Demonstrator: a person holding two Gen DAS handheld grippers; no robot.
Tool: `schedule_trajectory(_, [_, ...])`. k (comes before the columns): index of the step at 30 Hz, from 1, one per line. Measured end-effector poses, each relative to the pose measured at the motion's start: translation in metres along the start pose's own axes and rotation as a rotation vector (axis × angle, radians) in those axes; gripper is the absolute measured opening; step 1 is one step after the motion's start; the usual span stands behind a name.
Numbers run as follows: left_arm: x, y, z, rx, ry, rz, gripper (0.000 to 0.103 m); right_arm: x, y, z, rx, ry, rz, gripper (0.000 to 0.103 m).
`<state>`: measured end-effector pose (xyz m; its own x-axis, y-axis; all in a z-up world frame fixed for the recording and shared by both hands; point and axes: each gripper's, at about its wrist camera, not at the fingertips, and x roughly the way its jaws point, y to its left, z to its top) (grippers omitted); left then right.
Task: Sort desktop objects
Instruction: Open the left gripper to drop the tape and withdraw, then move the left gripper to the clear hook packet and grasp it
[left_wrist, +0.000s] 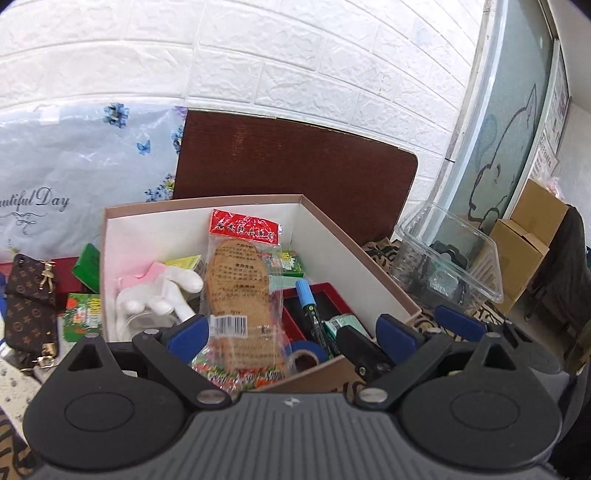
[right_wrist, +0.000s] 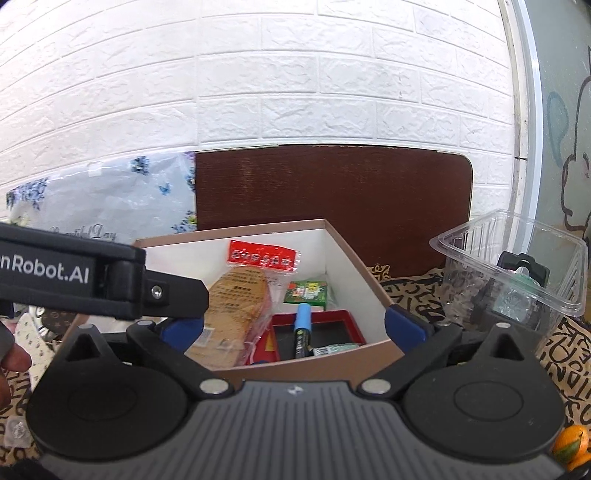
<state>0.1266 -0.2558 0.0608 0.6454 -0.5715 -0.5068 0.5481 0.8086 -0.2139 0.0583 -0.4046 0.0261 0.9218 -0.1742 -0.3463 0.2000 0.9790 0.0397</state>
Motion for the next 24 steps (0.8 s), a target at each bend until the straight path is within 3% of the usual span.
schedule_trajectory(13, [-0.065, 0.014, -0.04, -0.01, -0.045, 0.021, 0.1, -0.044, 0.041, -0.012, -0.026, -0.012, 0.11, 0.101])
schedule_trajectory(24, [-0.112, 0.081, -0.103, -0.161, -0.03, 0.13, 0.1, -0.054, 0.11, -0.053, -0.094, 0.098, 0.307, 0.101])
